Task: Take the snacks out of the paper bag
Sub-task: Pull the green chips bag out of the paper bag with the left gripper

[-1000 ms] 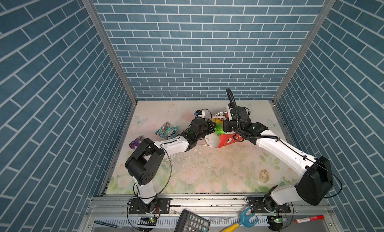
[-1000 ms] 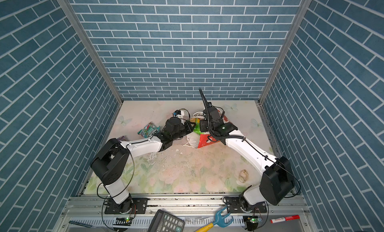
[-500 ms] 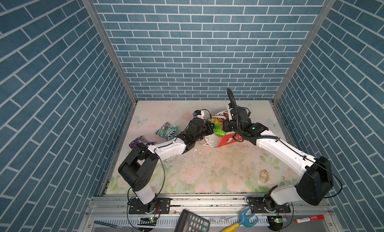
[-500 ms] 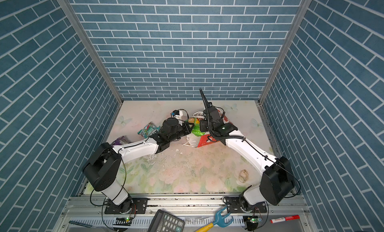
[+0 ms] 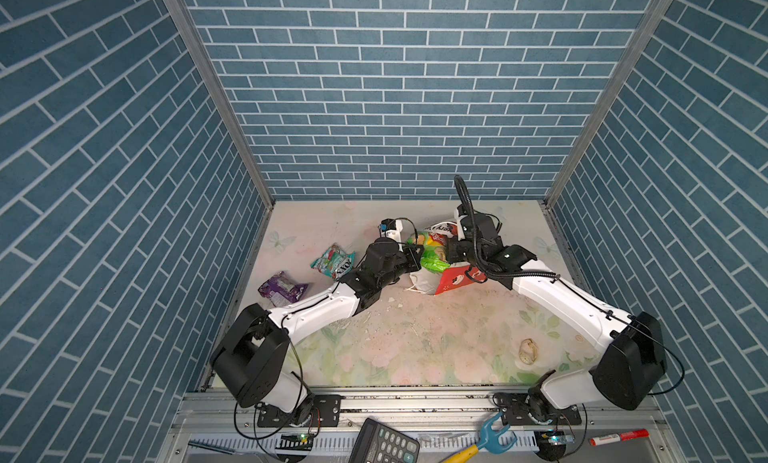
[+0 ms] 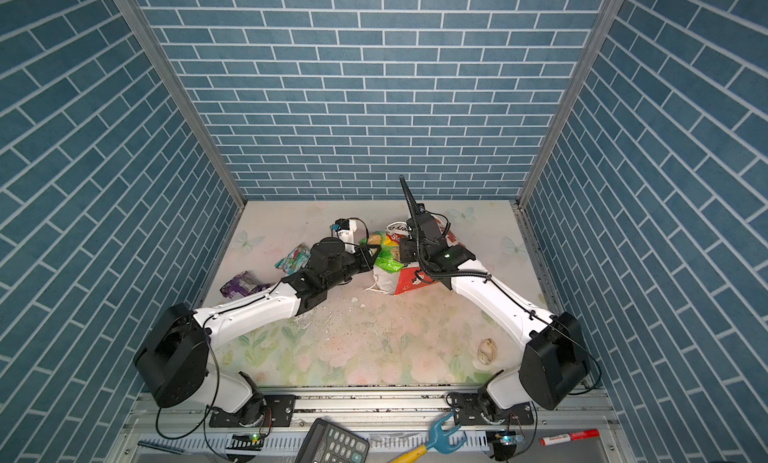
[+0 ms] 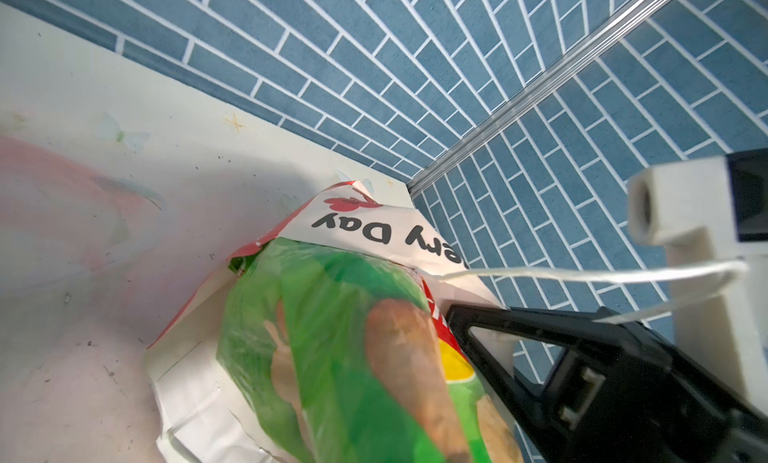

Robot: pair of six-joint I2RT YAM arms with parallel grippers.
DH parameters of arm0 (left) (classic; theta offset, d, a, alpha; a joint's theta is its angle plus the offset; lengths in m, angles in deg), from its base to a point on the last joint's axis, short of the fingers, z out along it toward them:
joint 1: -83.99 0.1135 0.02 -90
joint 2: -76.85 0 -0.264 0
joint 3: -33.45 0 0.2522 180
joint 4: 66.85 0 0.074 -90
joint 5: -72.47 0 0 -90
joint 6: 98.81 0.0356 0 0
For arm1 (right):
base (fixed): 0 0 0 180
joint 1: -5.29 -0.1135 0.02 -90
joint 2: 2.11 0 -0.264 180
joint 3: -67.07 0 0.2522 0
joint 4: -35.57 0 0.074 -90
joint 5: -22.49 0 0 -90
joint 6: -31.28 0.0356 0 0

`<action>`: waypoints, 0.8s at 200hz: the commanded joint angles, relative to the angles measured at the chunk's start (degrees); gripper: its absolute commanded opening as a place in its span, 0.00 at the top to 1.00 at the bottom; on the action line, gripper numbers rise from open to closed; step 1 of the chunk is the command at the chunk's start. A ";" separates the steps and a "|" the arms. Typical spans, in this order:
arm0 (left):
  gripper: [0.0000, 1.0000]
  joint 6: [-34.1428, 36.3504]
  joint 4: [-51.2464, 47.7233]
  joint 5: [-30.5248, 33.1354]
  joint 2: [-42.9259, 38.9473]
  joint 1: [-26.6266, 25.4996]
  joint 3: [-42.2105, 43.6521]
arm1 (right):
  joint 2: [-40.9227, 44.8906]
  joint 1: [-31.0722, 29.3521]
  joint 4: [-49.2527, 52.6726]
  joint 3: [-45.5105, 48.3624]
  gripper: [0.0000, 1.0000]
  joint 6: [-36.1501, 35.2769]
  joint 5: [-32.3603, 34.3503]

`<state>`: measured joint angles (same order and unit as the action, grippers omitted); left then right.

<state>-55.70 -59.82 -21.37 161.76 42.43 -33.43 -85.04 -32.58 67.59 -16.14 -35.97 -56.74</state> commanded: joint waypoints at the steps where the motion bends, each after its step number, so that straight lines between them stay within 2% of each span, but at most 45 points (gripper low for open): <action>1: 1.00 2.77 1.22 3.37 -2.89 -0.22 0.89 | 1.37 -0.10 -0.07 0.89 1.00 2.75 0.49; 84: 1.00 5.64 -0.34 7.49 -10.54 -0.19 4.11 | 2.19 -0.15 0.60 1.46 1.00 3.22 1.01; 160: 1.00 10.96 -4.52 15.66 -18.94 0.55 5.93 | 3.24 -0.10 0.94 2.50 1.00 4.24 1.71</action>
<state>-48.29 -63.97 -9.69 146.13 42.47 -27.71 -83.93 -32.58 67.37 -14.68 -34.47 -56.74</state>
